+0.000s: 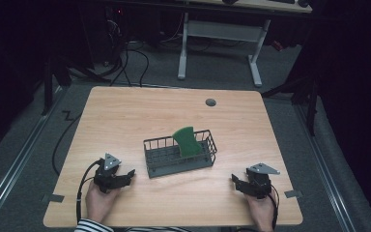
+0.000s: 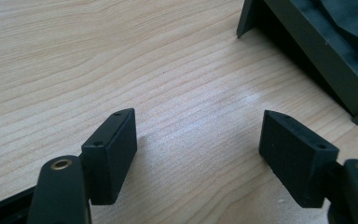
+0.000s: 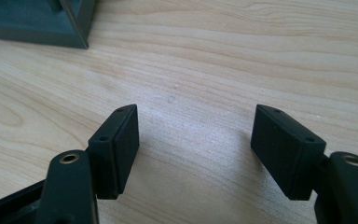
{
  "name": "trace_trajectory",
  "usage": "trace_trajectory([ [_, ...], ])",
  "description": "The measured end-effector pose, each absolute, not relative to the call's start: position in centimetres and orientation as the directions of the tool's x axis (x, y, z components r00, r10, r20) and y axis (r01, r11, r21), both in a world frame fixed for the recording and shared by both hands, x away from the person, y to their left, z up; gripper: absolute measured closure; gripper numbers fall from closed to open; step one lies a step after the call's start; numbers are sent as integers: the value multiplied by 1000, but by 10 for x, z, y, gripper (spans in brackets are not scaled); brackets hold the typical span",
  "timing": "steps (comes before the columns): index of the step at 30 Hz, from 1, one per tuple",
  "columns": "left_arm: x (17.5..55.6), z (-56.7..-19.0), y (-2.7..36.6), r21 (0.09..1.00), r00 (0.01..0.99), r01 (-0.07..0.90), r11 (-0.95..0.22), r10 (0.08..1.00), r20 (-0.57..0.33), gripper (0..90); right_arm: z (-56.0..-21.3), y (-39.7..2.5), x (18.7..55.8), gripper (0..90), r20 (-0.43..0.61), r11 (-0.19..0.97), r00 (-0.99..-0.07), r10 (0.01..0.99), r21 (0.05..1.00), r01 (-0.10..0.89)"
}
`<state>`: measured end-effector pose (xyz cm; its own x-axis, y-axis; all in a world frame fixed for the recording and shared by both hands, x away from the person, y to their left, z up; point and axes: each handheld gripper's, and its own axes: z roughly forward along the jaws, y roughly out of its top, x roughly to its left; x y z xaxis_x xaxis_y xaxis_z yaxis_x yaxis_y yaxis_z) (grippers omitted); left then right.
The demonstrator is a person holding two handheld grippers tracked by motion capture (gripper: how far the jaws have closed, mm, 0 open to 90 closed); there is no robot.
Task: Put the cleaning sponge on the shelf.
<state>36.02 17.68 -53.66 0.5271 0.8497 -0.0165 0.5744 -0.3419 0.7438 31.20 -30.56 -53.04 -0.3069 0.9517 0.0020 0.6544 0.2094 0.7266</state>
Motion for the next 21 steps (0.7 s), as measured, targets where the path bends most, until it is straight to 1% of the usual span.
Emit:
trace_trajectory([
  [1, 360, -537, 177, 744, 527, 574, -342, 850, -17, 281, -531, -303, 312, 319, -19, 224, -305, 952, 724, 653],
  [6, 360, -537, 177, 744, 527, 574, -342, 849, -17, 281, -531, -303, 313, 302, -19, 221, -300, 954, 723, 654],
  [21, 360, -537, 177, 745, 524, 576, -338, 851, -19, 287, -531, -302, 313, 288, -17, 216, -295, 955, 721, 658],
])
